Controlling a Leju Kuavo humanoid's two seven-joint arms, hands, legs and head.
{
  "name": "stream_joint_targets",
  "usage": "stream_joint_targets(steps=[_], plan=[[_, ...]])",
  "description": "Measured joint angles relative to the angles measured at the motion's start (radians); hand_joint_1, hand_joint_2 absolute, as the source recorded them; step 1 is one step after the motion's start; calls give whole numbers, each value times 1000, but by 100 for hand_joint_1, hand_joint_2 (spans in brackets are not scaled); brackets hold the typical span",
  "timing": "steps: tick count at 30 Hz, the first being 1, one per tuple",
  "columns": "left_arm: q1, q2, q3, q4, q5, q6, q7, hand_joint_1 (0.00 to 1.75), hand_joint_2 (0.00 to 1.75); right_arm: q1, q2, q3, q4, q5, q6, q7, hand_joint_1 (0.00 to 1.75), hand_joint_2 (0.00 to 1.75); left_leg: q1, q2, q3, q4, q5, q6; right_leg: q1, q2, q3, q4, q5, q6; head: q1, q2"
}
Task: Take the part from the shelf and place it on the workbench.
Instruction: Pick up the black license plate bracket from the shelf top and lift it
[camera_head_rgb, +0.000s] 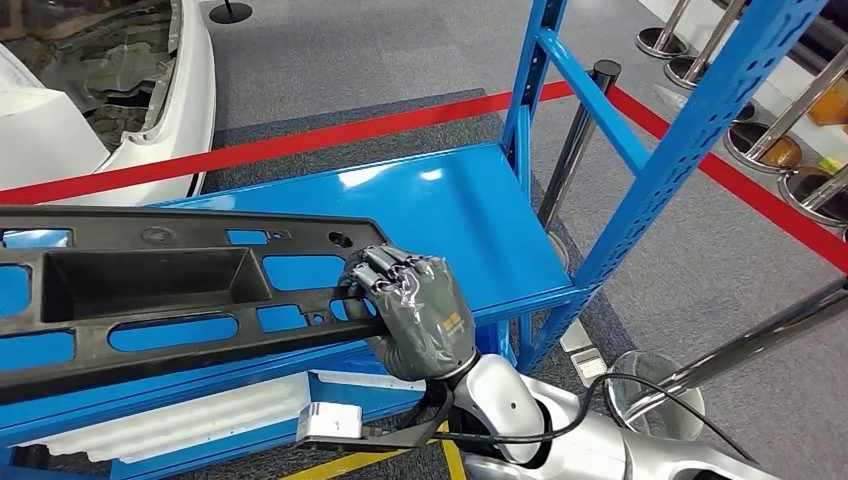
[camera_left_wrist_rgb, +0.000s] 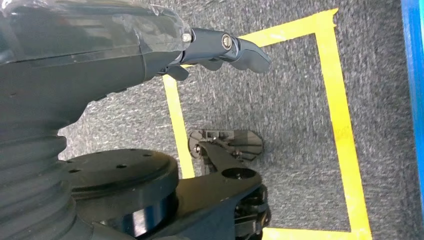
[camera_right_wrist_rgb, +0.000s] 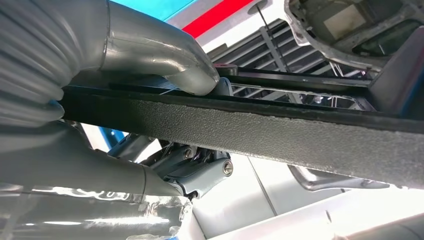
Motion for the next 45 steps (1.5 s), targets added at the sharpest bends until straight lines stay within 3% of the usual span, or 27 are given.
stream_joint_targets(steps=[2,4,5,6,7,8,10,11,13,15,17,20,21,22,23,24,26,27,31,33,35,36,37,38,41,42,45], plan=[[-3,-1,0,1,0,0,0,0,175,0,1,-2,2,-6,0,-2,175,175,2,2,-1,-7,7,14,-2,0,-23,59,-43,8,7,0],[-4,-1,0,2,0,0,0,0,175,0,1,-4,5,-14,0,-4,175,175,-1,4,-5,-7,10,22,-2,-1,-78,190,-112,11,20,0],[-3,-1,0,2,0,0,0,0,175,0,1,-5,7,-16,1,-4,175,175,-3,4,-6,-7,11,24,-2,-1,-103,249,-133,11,26,0],[-2,-1,0,3,0,0,0,0,175,1,1,-5,10,-17,2,-4,175,175,-5,5,-7,-6,11,25,-2,-1,-114,279,-137,10,31,0],[-2,-1,0,3,0,0,0,0,175,1,1,-5,12,-15,2,-4,175,175,-7,5,-7,-6,12,26,-2,-1,-107,269,-121,7,34,0],[-2,-2,0,3,0,0,-1,0,175,1,1,-5,14,-12,3,-3,175,175,-9,4,-7,-5,12,26,-1,-1,-82,220,-89,2,37,0],[-3,-3,0,4,0,0,-2,0,175,0,2,-6,15,-1,4,-1,175,175,-11,3,-8,-1,11,24,4,-1,-15,78,-28,-9,42,0],[-3,-3,0,4,0,0,-2,0,175,0,4,-7,15,3,4,0,175,175,-13,3,-10,0,12,21,8,0,7,28,-13,-13,43,0],[-3,-5,0,4,-2,-1,-3,0,175,0,5,-10,15,9,4,4,175,175,-13,3,-15,1,16,12,14,2,16,-3,-10,-17,42,0],[-3,-6,0,4,-4,-2,-3,0,175,0,6,-12,15,13,4,5,175,175,-13,3,-17,4,14,1,10,3,15,-11,-3,-25,40,0],[-4,-6,0,5,-6,-3,-3,0,175,0,8,-14,15,16,4,5,175,175,-13,3,-33,51,-22,-10,3,0,14,-19,5,-34,31,0],[-3,-6,0,6,-9,-3,-3,0,175,2,9,-15,16,17,3,6,175,175,-7,3,-107,231,-118,-22,2,-4,10,-19,9,-38,13,0],[-2,-6,0,6,-10,-3,-3,0,175,3,9,-15,16,17,3,6,175,175,-5,3,-121,268,-127,-25,2,-5,9,-18,9,-38,11,0],[-2,-6,0,7,-10,-3,-3,0,175,4,9,-15,16,17,3,6,175,175,-3,3,-116,267,-116,-26,2,-5,9,-17,9,-38,9,0],[-2,-6,0,8,-10,-3,-3,0,175,5,9,-15,16,17,3,6,175,175,-1,3,-93,226,-87,-27,1,-4,9,-15,9,-37,6,0],[-2,-6,0,9,-11,-4,-3,0,175,5,9,-15,16,17,3,6,175,175,2,3,-58,156,-51,-28,0,-3,9,-12,7,-35,4,0],[-4,-6,0,10,-11,-6,-2,0,175,5,9,-16,16,17,2,6,175,175,3,1,-3,37,-10,-25,2,-1,6,-5,4,-28,0,0],[-4,-6,0,11,-11,-7,-1,0,175,5,9,-16,16,17,2,5,175,175,2,0,7,9,-5,-22,4,0,3,-3,5,-23,0,0],[-3,-6,0,12,-11,-8,1,0,175,5,9,-17,16,17,2,3,175,175,0,2,5,-5,2,5,1,2,-4,8,-4,0,5,0],[-5,-7,0,12,-11,-9,1,0,175,5,9,-18,16,16,2,3,175,175,2,5,3,-11,9,17,-1,1,-35,85,-57,7,16,0],[-4,-7,0,12,-11,-9,1,0,175,7,9,-18,17,16,3,3,175,175,0,6,-2,-11,11,22,-1,1,-91,216,-121,11,29,0],[-3,-7,0,12,-11,-9,2,0,175,9,9,-18,18,16,3,3,175,175,-1,7,-4,-10,12,23,-1,1,-110,264,-136,11,33,0],[-3,-7,0,12,-10,-9,2,0,175,10,9,-18,19,15,3,2,175,175,-3,7,-5,-10,12,24,-1,1,-113,276,-130,10,37,0],[-3,-7,0,12,-10,-9,3,0,175,11,9,-18,20,14,3,1,175,175,-3,7,-5,-8,13,24,-1,1,-96,246,-106,7,40,0],[-4,-7,0,12,-11,-9,4,0,175,11,9,-19,21,13,4,-3,175,175,-6,5,-7,-3,12,19,3,1,2,47,-19,-6,49,0],[-4,-7,0,12,-12,-9,4,0,175,11,9,-19,21,13,4,-4,175,175,-7,5,-10,-1,13,15,6,2,16,10,-10,-8,50,0],[-4,-7,0,12,-14,-9,4,0,175,11,9,-19,22,11,4,-4,175,175,-8,5,-15,0,17,-1,8,4,15,-7,-6,-18,46,0]])
